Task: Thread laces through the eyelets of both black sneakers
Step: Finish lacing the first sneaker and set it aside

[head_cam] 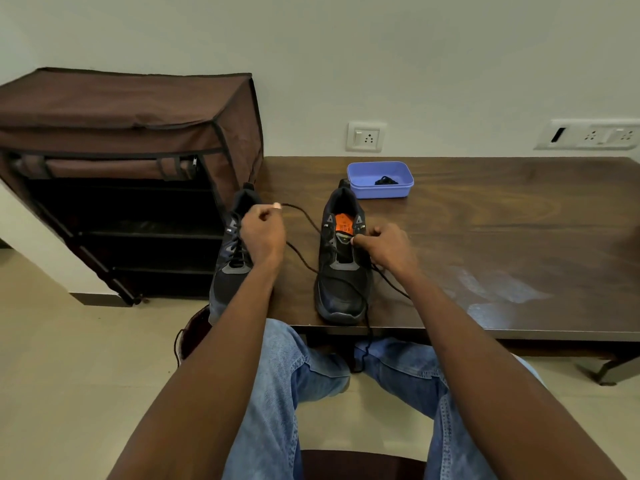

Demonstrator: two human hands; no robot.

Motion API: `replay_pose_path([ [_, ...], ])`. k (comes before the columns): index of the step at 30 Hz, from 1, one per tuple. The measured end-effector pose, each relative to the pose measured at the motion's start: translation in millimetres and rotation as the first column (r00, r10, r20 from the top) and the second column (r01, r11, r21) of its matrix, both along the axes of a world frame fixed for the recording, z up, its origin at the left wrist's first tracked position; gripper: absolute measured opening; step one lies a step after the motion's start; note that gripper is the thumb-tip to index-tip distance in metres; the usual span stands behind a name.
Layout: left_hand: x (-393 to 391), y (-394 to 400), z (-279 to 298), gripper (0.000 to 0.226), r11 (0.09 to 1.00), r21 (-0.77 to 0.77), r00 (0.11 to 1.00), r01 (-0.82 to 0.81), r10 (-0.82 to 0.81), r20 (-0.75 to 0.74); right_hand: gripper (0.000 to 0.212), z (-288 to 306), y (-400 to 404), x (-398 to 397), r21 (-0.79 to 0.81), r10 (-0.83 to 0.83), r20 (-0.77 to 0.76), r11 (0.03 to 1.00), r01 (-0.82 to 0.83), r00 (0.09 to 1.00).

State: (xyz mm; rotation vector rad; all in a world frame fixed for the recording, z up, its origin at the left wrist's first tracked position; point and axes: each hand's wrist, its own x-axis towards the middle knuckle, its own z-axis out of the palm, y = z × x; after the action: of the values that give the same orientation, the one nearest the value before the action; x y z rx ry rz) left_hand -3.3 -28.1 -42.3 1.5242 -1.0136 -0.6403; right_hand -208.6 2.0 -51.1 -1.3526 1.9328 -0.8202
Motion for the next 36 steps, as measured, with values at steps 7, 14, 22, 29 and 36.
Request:
replay_pose_path([
  [7,-33,14,-4,0.011,0.636,0.366,0.475,0.679,-0.761,0.442,0.030,0,0,0,0.000,-0.019,0.048,1.000,0.019,0.999],
  [14,-38,9,-11,0.040,0.549,0.410,0.350,0.729,-0.813,0.466,0.028,2,2,2,0.010,-0.019,0.031,1.000,0.019,0.999],
  [22,-13,7,5,0.022,0.992,-0.100,0.976,0.071,-0.049,0.211,0.026,4,3,3,0.024,-0.037,0.065,0.999,0.035,0.997],
  [29,-8,0,0,0.026,1.000,-0.010,0.999,0.007,-0.007,0.054,0.027,3,2,3,0.025,-0.022,0.052,0.999,0.021,0.998],
  [36,-31,11,-7,0.032,0.627,0.346,0.461,0.697,-0.763,0.453,0.027,1,1,2,0.017,-0.019,0.055,1.000,0.018,0.998],
])
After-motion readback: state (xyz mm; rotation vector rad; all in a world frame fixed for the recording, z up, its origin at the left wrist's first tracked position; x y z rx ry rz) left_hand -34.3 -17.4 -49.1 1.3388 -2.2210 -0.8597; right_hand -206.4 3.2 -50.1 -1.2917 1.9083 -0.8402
